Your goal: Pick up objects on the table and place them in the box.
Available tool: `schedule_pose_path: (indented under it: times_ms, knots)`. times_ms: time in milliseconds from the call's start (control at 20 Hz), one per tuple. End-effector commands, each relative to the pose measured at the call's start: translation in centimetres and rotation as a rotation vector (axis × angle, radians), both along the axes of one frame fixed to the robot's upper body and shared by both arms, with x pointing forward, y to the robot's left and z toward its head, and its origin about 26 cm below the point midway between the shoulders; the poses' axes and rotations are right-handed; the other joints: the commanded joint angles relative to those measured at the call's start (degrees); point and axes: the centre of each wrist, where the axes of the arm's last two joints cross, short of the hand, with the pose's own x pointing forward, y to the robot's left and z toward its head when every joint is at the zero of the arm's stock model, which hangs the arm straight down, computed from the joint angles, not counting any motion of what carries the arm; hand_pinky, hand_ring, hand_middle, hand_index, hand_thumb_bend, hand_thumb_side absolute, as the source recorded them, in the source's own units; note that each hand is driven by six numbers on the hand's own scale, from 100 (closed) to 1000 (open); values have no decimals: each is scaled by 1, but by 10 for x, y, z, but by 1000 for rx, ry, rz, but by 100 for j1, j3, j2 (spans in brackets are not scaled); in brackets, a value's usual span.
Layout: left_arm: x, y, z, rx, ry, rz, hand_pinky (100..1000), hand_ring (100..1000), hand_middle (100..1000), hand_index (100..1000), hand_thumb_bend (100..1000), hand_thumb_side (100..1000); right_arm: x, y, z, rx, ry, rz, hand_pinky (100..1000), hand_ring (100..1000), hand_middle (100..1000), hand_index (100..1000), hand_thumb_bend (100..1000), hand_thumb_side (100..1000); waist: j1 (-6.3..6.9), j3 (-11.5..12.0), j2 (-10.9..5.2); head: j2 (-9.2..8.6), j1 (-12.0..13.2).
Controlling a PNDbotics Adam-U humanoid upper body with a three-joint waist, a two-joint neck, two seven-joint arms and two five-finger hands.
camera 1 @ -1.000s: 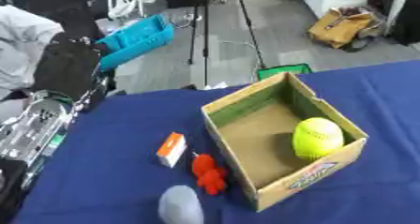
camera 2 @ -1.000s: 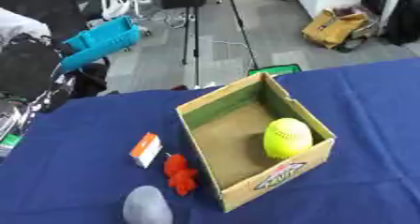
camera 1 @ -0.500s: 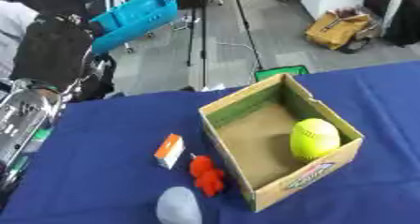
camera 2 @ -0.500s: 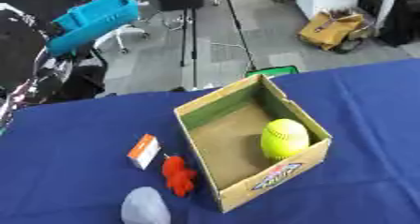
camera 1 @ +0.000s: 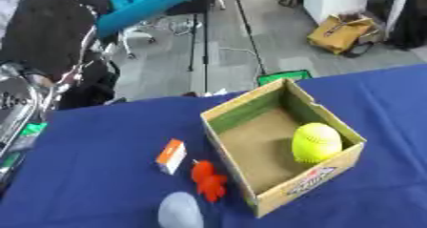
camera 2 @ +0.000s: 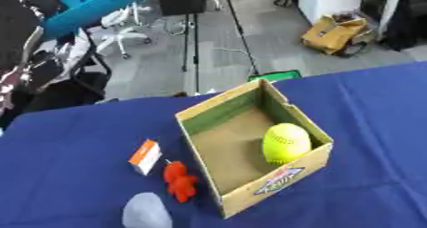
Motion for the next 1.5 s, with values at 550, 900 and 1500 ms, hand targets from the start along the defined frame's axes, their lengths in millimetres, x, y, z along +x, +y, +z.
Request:
schedule_pose_path:
  times_ms: [550, 900, 1500]
  knots:
    - [-21, -32, 29, 80, -82, -163, 758, 450, 304, 625, 100, 100, -3, 0, 11, -23, -33, -4, 873, 768, 509, 596, 100, 426, -1, -47, -198, -169, -99]
    - [-22, -51, 30, 129, -63, -236, 756, 455, 310, 627, 100, 100, -3, 1, 12, -23, -36, 2, 873, 768, 510, 595, 100, 424, 7, -99, -227, -213, -140]
    - [-21, -73, 25, 180, -28, -330, 761, 454, 318, 627, 100, 100, -2, 2, 14, -22, -45, 20, 873, 768, 510, 594, 100, 422, 0, -140, -215, -221, -186]
